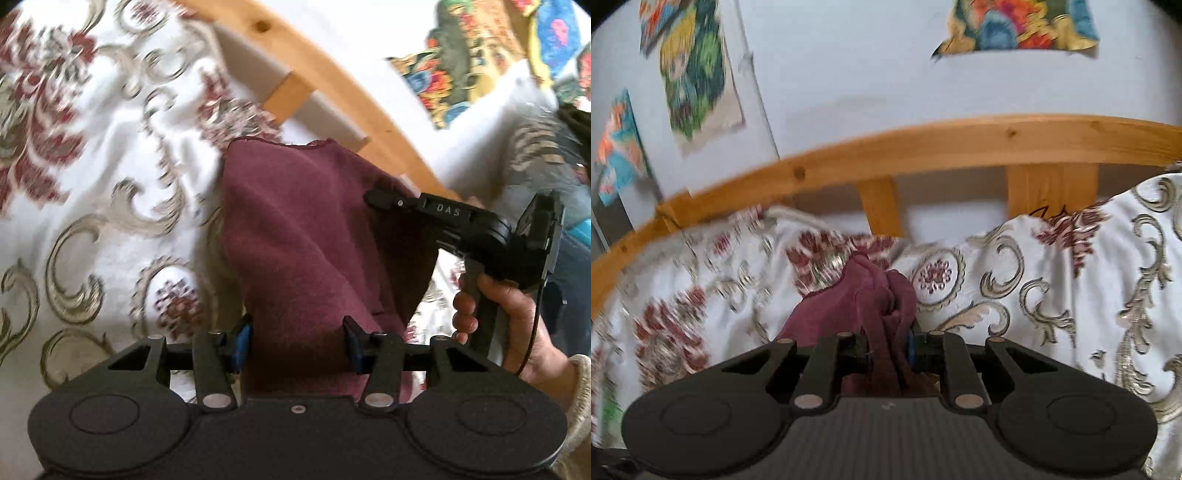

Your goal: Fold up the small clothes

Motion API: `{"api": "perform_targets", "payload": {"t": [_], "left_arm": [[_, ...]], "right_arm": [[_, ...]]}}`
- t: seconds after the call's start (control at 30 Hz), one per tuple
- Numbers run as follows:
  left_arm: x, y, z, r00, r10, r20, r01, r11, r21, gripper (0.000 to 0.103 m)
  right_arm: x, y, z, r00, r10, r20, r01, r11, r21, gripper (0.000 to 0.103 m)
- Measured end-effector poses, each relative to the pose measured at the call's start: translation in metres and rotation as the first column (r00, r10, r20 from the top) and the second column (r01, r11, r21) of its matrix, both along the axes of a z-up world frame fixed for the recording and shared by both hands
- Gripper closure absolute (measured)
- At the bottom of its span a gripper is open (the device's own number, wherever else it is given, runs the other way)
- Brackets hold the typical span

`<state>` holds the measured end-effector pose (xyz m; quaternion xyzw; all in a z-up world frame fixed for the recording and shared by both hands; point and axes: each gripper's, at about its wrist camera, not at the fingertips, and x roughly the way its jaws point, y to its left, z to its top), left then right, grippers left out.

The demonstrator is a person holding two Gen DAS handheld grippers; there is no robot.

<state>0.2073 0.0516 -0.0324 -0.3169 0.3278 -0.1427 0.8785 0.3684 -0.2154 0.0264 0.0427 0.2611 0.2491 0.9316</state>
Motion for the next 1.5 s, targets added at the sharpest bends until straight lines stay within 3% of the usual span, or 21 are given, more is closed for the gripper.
{"api": "perform_targets", "payload": {"t": [0.17,0.47,0.57,0.63,0.8,0.93,1.27,1.5], "left_arm": [[0.005,-0.008,-0.009,1.000,-0.005,-0.018,0.006,0.997,0.080,0.048],[0.003,-0.024,-0.016,1.000,-0.009,-0.010,0.011,0.986,0.165,0.041],[0.004,-0.022,-0.016,1.000,-0.001,-0.028,0.005,0.989,0.145,0.037],[0.004,-0.022,-0.014,0.999,0.006,-0.036,-0.001,0.990,0.141,0.030],[0.004,-0.023,-0.007,0.998,0.029,-0.048,-0.021,0.988,0.154,0.018],[-0.005,-0.025,0.009,0.996,0.088,-0.023,-0.081,0.975,0.207,0.009],[-0.040,-0.030,0.071,0.985,0.128,0.116,-0.160,0.926,0.341,0.001],[-0.076,-0.033,0.116,0.964,0.137,0.226,-0.217,0.899,0.381,0.001]], "right_arm": [[0.005,0.001,-0.013,0.998,-0.064,0.025,0.065,0.997,-0.042,0.081],[0.006,-0.013,-0.032,0.986,-0.166,0.015,0.167,0.983,-0.082,0.050],[0.003,-0.015,-0.031,0.983,-0.182,0.025,0.184,0.979,-0.093,0.036],[-0.001,-0.017,-0.029,0.982,-0.185,0.034,0.188,0.978,-0.095,0.020],[-0.017,-0.015,-0.021,0.980,-0.172,0.096,0.182,0.977,-0.110,0.009],[-0.038,-0.016,-0.013,0.975,-0.169,0.143,0.184,0.978,-0.097,0.000],[-0.117,-0.034,0.014,0.940,-0.182,0.288,0.202,0.979,-0.039,0.000],[-0.185,-0.046,0.037,0.905,-0.212,0.369,0.218,0.976,0.026,0.000]]}}
